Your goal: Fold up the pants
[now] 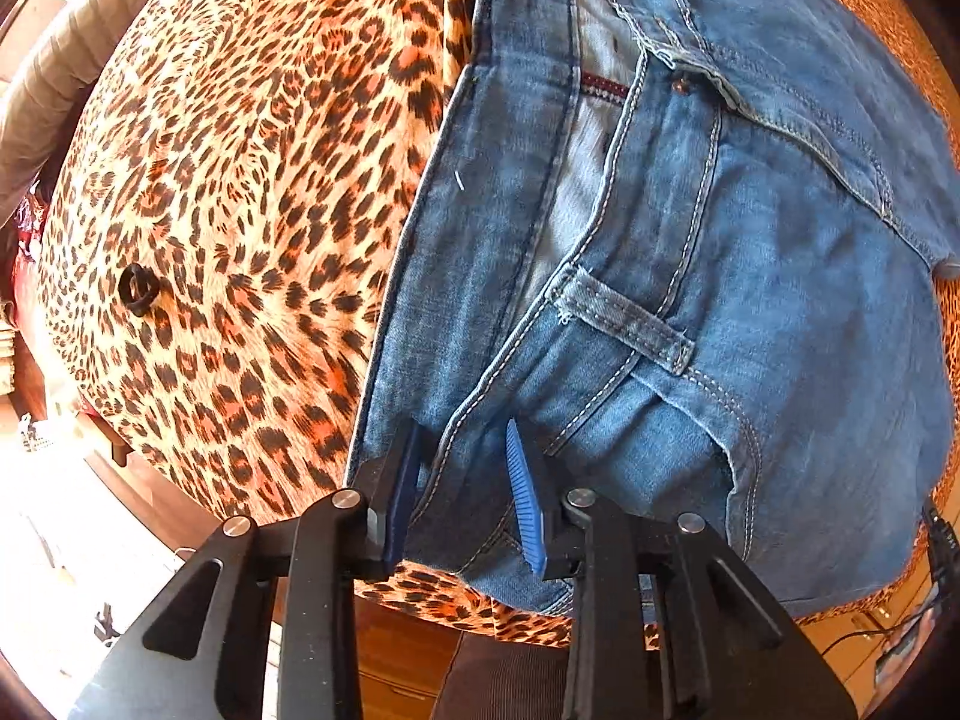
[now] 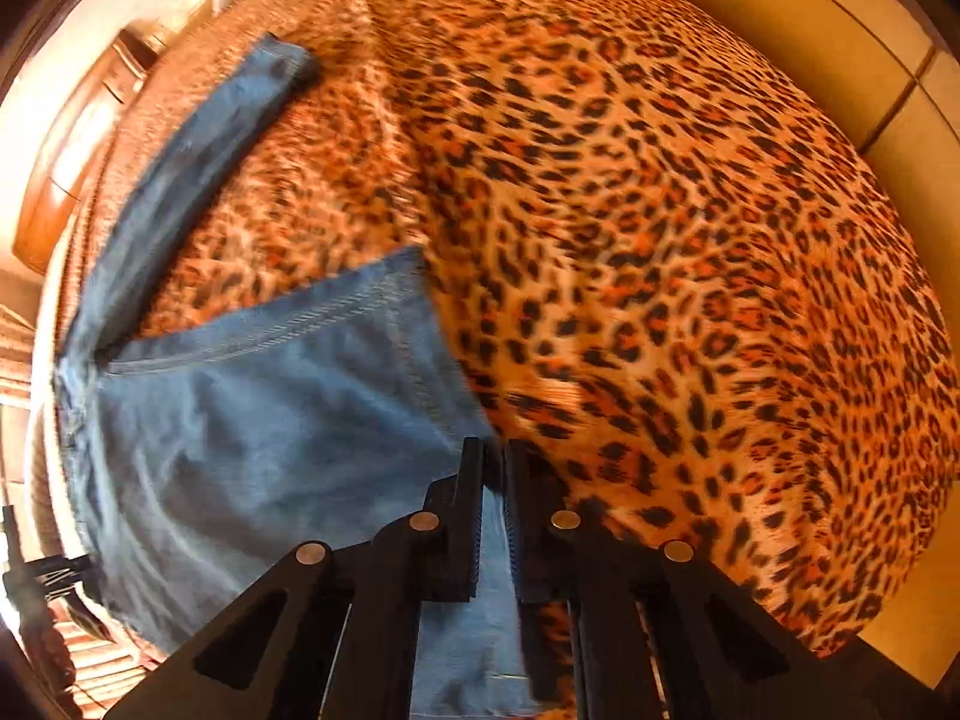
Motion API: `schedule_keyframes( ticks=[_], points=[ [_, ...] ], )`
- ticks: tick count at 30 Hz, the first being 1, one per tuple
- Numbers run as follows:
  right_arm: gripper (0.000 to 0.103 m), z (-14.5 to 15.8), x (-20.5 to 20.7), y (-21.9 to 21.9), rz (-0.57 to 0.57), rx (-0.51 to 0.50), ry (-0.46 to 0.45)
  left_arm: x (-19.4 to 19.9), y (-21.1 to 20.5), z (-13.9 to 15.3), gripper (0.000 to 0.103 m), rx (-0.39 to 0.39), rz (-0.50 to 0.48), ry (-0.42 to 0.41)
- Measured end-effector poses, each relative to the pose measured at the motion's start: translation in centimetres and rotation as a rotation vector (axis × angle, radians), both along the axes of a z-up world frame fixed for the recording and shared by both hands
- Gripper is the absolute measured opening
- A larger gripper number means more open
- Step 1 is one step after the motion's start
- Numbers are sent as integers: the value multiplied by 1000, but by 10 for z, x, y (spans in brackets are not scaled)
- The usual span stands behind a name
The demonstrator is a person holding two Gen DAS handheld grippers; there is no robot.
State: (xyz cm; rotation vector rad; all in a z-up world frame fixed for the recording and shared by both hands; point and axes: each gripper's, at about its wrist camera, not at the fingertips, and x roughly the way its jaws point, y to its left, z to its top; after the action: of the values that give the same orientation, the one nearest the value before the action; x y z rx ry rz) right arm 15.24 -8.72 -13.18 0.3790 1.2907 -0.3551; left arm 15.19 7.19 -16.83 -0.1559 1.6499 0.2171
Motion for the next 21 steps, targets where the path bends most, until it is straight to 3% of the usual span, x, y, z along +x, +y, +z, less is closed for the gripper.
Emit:
schedule_keyframes(
  ticks=[3, 5, 7, 8, 9, 12, 14, 17, 21],
  points=[
    [14, 11, -2, -5, -31, 17, -24, -4, 4, 17, 27, -87, 3, -16],
    [18, 26, 3, -5, -25, 37, -73, 0, 13, 41, 27, -133, 15, -80],
    [40, 39, 17, -4, -22, 51, -115, 20, 20, 63, 29, -168, 30, -147],
    [43, 44, 28, -3, -17, 51, -131, 37, 23, 71, 36, -189, 39, -170],
    [44, 48, 43, -2, -12, 53, -144, 54, 26, 78, 47, -206, 57, -189],
    [44, 59, 98, 6, 12, 89, -178, 114, 29, 93, 67, -244, 97, -250],
    [50, 65, 140, 14, 39, 117, -197, 148, 54, 92, 71, -285, 124, -246],
    [60, 70, 211, 28, 84, 121, -214, 207, 55, 77, 71, -330, 207, -203],
    [66, 68, 303, 37, 107, 127, -213, 227, 81, 62, 71, -344, 272, -132]
  ],
)
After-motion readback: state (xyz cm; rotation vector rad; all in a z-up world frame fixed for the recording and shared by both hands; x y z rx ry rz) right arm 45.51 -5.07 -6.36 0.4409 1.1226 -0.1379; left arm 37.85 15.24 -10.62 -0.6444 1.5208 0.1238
